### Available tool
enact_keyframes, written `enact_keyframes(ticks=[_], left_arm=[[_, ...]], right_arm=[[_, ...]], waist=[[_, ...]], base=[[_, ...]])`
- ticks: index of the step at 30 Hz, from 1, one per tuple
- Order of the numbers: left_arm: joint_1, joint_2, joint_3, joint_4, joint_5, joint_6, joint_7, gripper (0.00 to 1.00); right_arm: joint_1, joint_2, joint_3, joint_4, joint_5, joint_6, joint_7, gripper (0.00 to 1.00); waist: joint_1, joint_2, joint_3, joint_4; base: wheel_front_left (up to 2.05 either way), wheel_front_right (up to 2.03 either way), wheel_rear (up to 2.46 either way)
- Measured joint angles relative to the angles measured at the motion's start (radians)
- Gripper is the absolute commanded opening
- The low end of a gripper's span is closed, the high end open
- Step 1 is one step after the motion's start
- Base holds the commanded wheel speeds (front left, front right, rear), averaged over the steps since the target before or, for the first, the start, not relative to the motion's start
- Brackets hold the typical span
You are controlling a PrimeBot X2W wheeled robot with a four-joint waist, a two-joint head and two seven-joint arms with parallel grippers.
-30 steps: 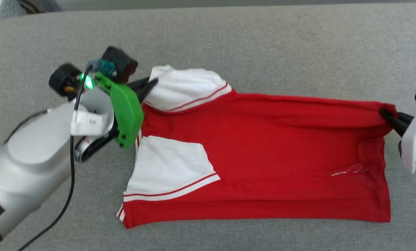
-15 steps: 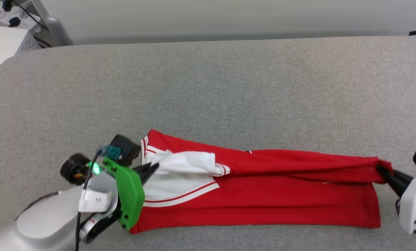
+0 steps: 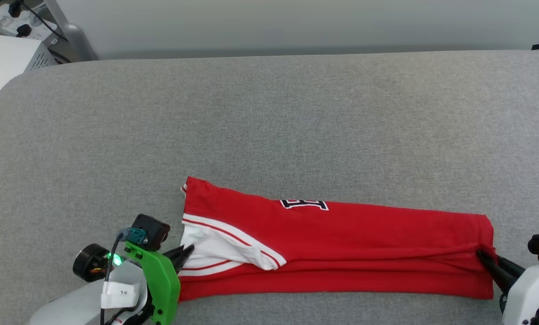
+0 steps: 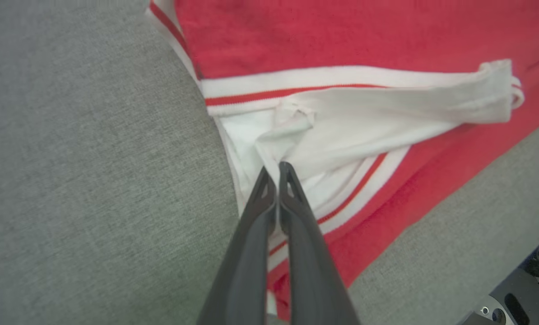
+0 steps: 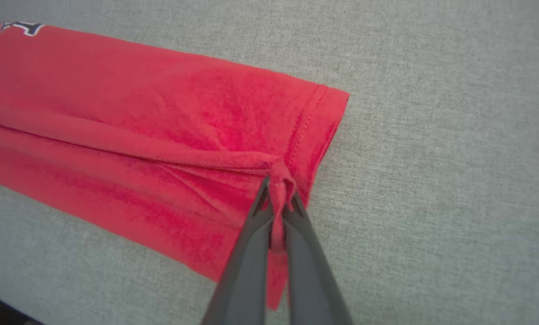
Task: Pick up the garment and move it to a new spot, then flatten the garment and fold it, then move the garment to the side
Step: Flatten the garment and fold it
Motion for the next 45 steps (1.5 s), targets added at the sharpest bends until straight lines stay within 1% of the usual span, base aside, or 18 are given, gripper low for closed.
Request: enact_keyframes(ticks=[2, 6, 9, 13, 16, 19, 21, 24, 27, 31, 35, 37, 38, 39, 40, 45], left_arm=[[0.002, -0.007, 0.016, 0.009, 0.001, 0.012, -0.037, 1.00], [0.016, -0.009, 0.044, 0.009, 0.005, 0.061, -0.112, 1.00], [0.042, -0.008, 0.076, -0.014, 0.007, 0.108, -0.172, 1.00], [0.068, -0.002, 0.137, -0.051, 0.039, 0.193, -0.216, 1.00], [0.089, -0.003, 0.197, -0.081, 0.065, 0.244, -0.227, 1.00], [0.122, -0.009, 0.293, -0.120, 0.146, 0.296, -0.228, 1.00], [0.149, -0.021, 0.359, -0.144, 0.204, 0.322, -0.228, 1.00], [0.206, -0.053, 0.449, -0.168, 0.292, 0.346, -0.228, 1.00], [0.259, -0.095, 0.527, -0.184, 0.370, 0.356, -0.228, 1.00], [0.316, -0.149, 0.626, -0.195, 0.472, 0.361, -0.228, 1.00], [0.366, -0.209, 0.723, -0.208, 0.559, 0.358, -0.228, 1.00], [0.389, -0.240, 0.768, -0.215, 0.594, 0.347, -0.228, 1.00], [0.403, -0.259, 0.794, -0.220, 0.615, 0.340, -0.228, 1.00], [0.441, -0.308, 0.855, -0.234, 0.667, 0.312, -0.228, 1.00], [0.487, -0.369, 0.921, -0.238, 0.733, 0.267, -0.228, 1.00], [0.511, -0.431, 0.986, -0.234, 0.802, 0.213, -0.228, 1.00]], right_arm=[[0.000, 0.004, -0.012, -0.009, 0.002, 0.000, -0.013, 1.00], [0.014, -0.009, -0.049, -0.080, 0.044, 0.000, -0.020, 1.00], [0.041, -0.037, -0.098, -0.142, 0.091, 0.000, -0.013, 1.00], [0.060, -0.078, -0.173, -0.193, 0.119, 0.000, 0.018, 1.00], [0.065, -0.096, -0.209, -0.198, 0.155, 0.000, 0.076, 1.00], [0.065, -0.102, -0.224, -0.191, 0.222, 0.000, 0.162, 1.00], [0.065, -0.107, -0.223, -0.177, 0.269, 0.000, 0.226, 1.00], [0.061, -0.109, -0.217, -0.139, 0.312, 0.000, 0.300, 1.00], [0.046, -0.102, -0.206, -0.091, 0.333, 0.000, 0.343, 1.00], [0.010, -0.080, -0.175, -0.035, 0.336, 0.000, 0.368, 1.00], [-0.015, -0.058, -0.124, 0.019, 0.323, 0.000, 0.378, 1.00], [-0.024, -0.044, -0.103, 0.038, 0.323, 0.000, 0.378, 1.00], [-0.029, -0.037, -0.091, 0.046, 0.323, 0.000, 0.381, 1.00], [-0.048, -0.027, -0.067, 0.062, 0.324, 0.000, 0.385, 1.00], [-0.074, -0.010, -0.036, 0.075, 0.328, -0.001, 0.372, 1.00], [-0.098, 0.002, 0.007, 0.074, 0.338, -0.002, 0.346, 1.00]], waist=[[0.0000, 0.0000, -0.005, 0.000], [0.0000, 0.0000, -0.024, -0.001], [0.0000, 0.0000, -0.039, -0.002], [0.0000, 0.0000, -0.053, -0.001], [0.0000, 0.0000, -0.054, 0.006], [0.0000, 0.0000, -0.052, 0.015], [0.0000, 0.0000, -0.048, 0.020], [0.0000, 0.0000, -0.040, 0.031], [0.0000, 0.0000, -0.031, 0.045], [0.0001, 0.0000, -0.018, 0.066], [0.0000, 0.0000, -0.002, 0.087], [0.0000, 0.0000, 0.005, 0.095], [0.0000, 0.0000, 0.008, 0.099], [0.0000, 0.0000, 0.016, 0.107], [0.0000, 0.0000, 0.022, 0.112], [0.0001, 0.0000, 0.023, 0.114]], base=[[0.00, 0.00, 0.00], [0.00, 0.00, 0.00], [0.00, 0.00, 0.00], [0.00, 0.00, 0.00], [0.00, 0.00, 0.00], [0.00, 0.00, 0.00], [0.00, 0.00, 0.00], [0.00, 0.00, 0.00], [0.00, 0.00, 0.00], [0.00, 0.00, 0.00], [0.00, 0.00, 0.00], [0.00, 0.00, 0.00], [0.00, 0.00, 0.00], [0.00, 0.00, 0.00], [0.00, 0.00, 0.00], [0.00, 0.00, 0.00]])
